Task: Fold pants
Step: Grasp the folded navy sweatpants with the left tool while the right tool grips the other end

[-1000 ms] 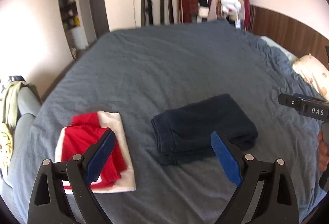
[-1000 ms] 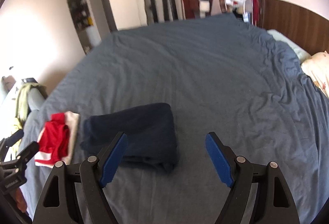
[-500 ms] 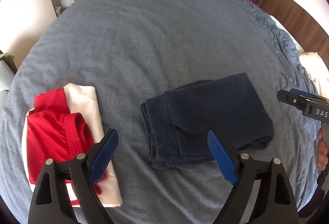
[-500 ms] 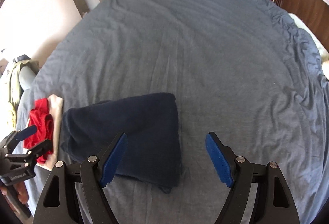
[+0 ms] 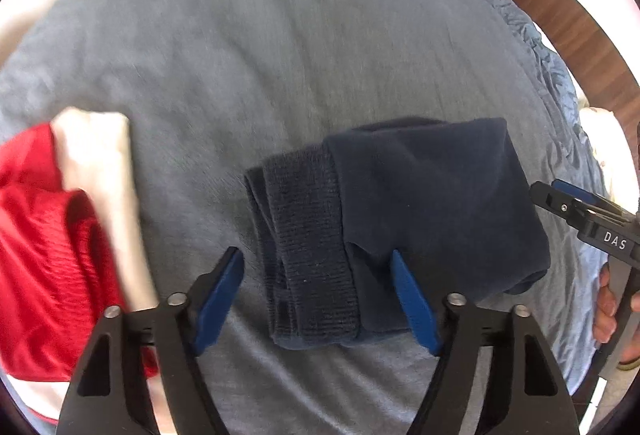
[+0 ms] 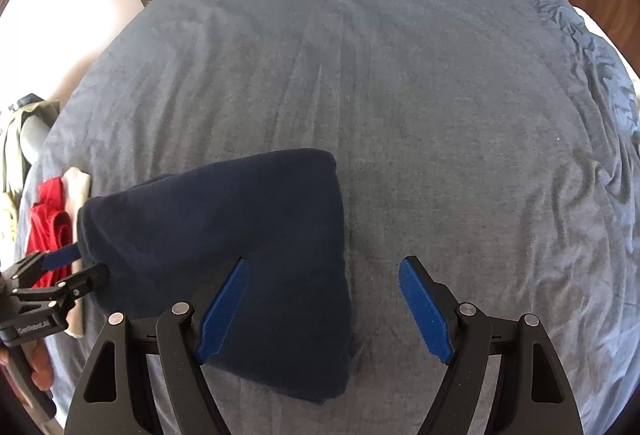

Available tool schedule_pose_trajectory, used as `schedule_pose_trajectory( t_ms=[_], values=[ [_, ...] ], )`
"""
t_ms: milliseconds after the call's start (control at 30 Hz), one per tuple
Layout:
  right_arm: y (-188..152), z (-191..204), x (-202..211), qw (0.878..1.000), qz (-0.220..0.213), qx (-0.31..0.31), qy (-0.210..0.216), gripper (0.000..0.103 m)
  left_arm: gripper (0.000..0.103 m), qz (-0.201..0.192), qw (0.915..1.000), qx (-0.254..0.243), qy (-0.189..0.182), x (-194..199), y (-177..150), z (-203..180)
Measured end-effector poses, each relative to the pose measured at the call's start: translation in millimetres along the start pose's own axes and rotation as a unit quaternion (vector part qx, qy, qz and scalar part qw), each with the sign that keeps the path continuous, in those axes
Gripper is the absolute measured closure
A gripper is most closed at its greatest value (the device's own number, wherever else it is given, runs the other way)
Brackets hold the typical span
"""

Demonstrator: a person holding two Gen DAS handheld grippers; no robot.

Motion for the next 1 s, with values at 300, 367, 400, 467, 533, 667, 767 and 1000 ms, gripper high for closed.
schedule_pose_trajectory(
  t_ms=[300,367,400,467,533,667,767,1000],
  values=[
    [-4,0,-17,1.0,0.015,0.014,-0.003,0.026,0.036,0.026,0.9985,0.02,-0.043,-16,-4,6],
    [-4,0,-23,1.0,0.021,0.018,0.0,0.028,0.036,0.034,0.9978,0.027,-0.05,-20,-7,6],
    [-5,0,-26,1.0,0.025,0.019,-0.002,0.029,0.036,0.038,0.9976,0.028,-0.051,-22,-7,7],
    [-6,-2,-32,0.999,0.031,0.019,0.0,0.029,0.035,0.042,0.9972,0.03,-0.053,-25,-9,8],
    [-6,-3,-36,0.999,0.037,0.017,0.006,0.032,0.034,0.045,0.9973,0.027,-0.051,-26,-10,7],
    [-6,-5,-46,0.998,0.052,0.016,0.015,0.032,0.024,0.052,0.9975,0.019,-0.045,-33,-8,6],
    [-7,-7,-53,0.998,0.063,0.012,0.021,0.032,0.022,0.058,0.9967,0.026,-0.051,-39,-9,9],
    [-11,-11,-72,0.996,0.076,-0.004,0.042,0.032,0.021,0.057,0.9965,0.03,-0.053,-50,-8,5]
  ],
)
Point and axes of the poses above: each gripper's, at about its wrist camera, not at the fingertips, and x roughly against the way its jaws point, z to its left, y to its top, the point moved 4 cm from there along -x, roughly the way its jaws point, and after that the axes turned 3 degrees about -x, right-handed, at the moved point
